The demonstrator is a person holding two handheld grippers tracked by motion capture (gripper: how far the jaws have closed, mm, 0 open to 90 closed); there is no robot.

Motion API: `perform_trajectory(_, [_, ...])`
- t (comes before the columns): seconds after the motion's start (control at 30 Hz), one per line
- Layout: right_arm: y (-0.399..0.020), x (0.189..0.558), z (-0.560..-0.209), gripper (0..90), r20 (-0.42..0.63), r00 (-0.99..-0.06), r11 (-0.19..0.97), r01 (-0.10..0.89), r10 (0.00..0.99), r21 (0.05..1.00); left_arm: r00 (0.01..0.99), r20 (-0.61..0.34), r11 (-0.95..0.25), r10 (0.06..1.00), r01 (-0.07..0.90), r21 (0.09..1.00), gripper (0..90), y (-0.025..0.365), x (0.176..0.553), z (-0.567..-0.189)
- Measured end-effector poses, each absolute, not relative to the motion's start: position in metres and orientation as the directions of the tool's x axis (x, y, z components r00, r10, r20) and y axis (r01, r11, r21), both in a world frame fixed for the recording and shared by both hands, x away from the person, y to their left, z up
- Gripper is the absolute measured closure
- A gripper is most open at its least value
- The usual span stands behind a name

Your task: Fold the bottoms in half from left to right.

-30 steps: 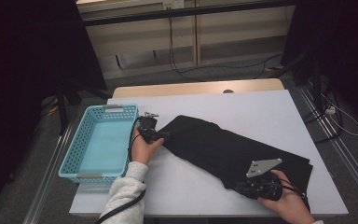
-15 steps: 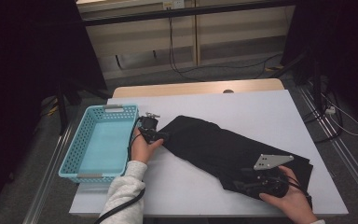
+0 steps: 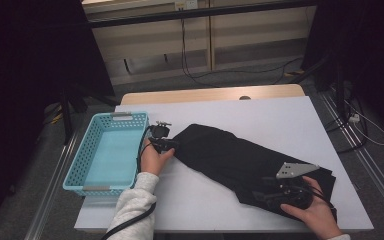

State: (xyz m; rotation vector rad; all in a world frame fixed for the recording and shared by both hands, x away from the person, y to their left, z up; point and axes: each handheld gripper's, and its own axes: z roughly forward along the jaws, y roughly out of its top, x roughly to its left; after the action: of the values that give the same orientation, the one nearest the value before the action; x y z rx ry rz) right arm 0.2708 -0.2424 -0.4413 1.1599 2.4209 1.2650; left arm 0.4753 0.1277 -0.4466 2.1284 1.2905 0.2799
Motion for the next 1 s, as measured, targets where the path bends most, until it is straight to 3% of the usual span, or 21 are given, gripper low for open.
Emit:
perform_trajectory(0.1, [-0.243,0.271,-0.441,36.6,0.196,-0.681,0.33,0.561,0.706,0.759,0.491,-0.17,-0.305,0.854,0.738,0.601,63.1,0.127,0.475,-0.446])
perform_trajectory(0.17, [-0.243,0.271,-0.441,36.6,0.196,-0.681,0.33,0.56,0.705,0.759,0.5,-0.197,-0.303,0.844,0.746,0.593,76.6,0.127,0.475,-0.446])
perform_trajectory(0.2, [-0.244,0.272,-0.44,36.6,0.196,-0.683,0.328,0.557,0.704,0.763,0.498,-0.264,-0.283,0.826,0.771,0.57,82.3,0.126,0.475,-0.447])
perform_trajectory(0.47, [-0.246,0.273,-0.44,34.1,0.203,-0.683,0.321,0.558,0.702,0.765,0.521,-0.205,-0.333,0.828,0.753,0.567,83.7,0.114,0.471,-0.442])
perform_trajectory(0.7, [-0.254,0.273,-0.439,25.7,0.218,-0.666,0.292,0.566,0.714,0.771,0.535,-0.207,-0.353,0.819,0.754,0.554,85.1,0.111,0.473,-0.433])
perform_trajectory(1.0, [-0.257,0.272,-0.439,22.9,0.228,-0.657,0.276,0.57,0.718,0.774,0.506,-0.222,-0.315,0.834,0.766,0.561,85.4,0.126,0.487,-0.393])
